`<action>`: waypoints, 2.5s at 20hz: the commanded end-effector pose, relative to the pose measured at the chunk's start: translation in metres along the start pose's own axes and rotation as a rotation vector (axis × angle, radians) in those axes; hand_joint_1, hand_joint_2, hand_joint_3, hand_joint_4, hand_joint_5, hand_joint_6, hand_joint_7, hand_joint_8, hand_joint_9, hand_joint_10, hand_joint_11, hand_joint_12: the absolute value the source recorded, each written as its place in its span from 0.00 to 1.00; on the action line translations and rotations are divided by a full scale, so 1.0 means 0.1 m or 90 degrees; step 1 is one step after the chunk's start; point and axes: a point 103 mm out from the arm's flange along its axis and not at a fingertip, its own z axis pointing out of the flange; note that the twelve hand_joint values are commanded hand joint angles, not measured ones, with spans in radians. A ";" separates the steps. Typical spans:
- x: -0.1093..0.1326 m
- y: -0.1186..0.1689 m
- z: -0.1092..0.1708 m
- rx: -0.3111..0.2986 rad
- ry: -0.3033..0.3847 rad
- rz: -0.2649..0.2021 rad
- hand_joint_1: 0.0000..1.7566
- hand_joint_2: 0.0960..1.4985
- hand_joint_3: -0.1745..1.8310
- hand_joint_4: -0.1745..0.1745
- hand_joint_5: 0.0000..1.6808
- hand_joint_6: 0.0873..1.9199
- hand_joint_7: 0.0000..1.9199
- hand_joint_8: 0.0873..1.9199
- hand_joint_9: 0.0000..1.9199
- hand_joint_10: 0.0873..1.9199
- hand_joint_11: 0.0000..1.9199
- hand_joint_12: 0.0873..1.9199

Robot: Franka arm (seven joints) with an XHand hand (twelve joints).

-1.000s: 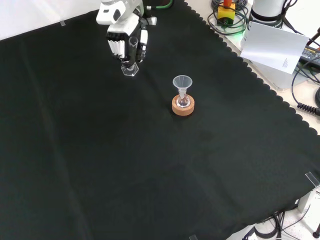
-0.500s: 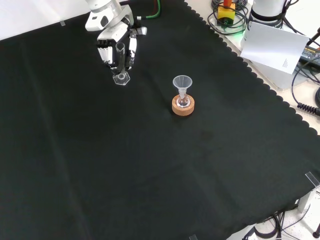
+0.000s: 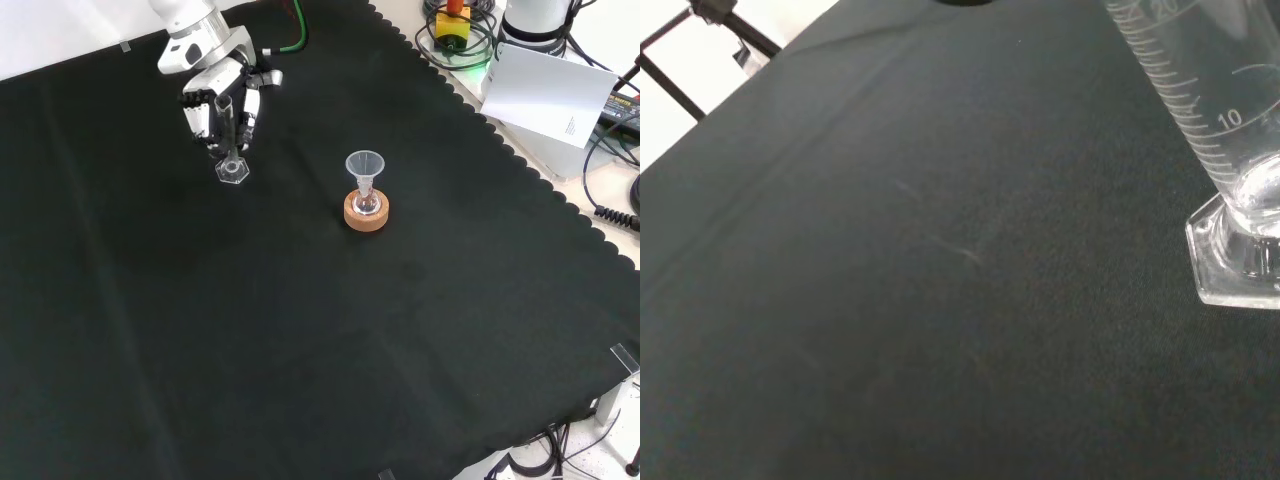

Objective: Put the graduated cylinder back on the table.

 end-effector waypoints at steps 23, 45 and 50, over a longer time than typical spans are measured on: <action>-0.23 0.08 0.31 -0.056 0.098 0.020 0.65 0.74 0.09 0.00 0.57 0.53 0.57 0.16 0.70 0.00 0.64 0.35; -0.29 -0.06 0.25 0.002 0.114 0.022 0.57 0.72 0.00 0.38 0.42 0.32 0.36 0.26 0.57 0.00 0.39 0.55; -0.23 -0.08 0.13 0.000 0.104 0.023 0.54 0.68 0.00 0.40 0.35 0.30 0.34 0.26 0.53 0.00 0.31 0.60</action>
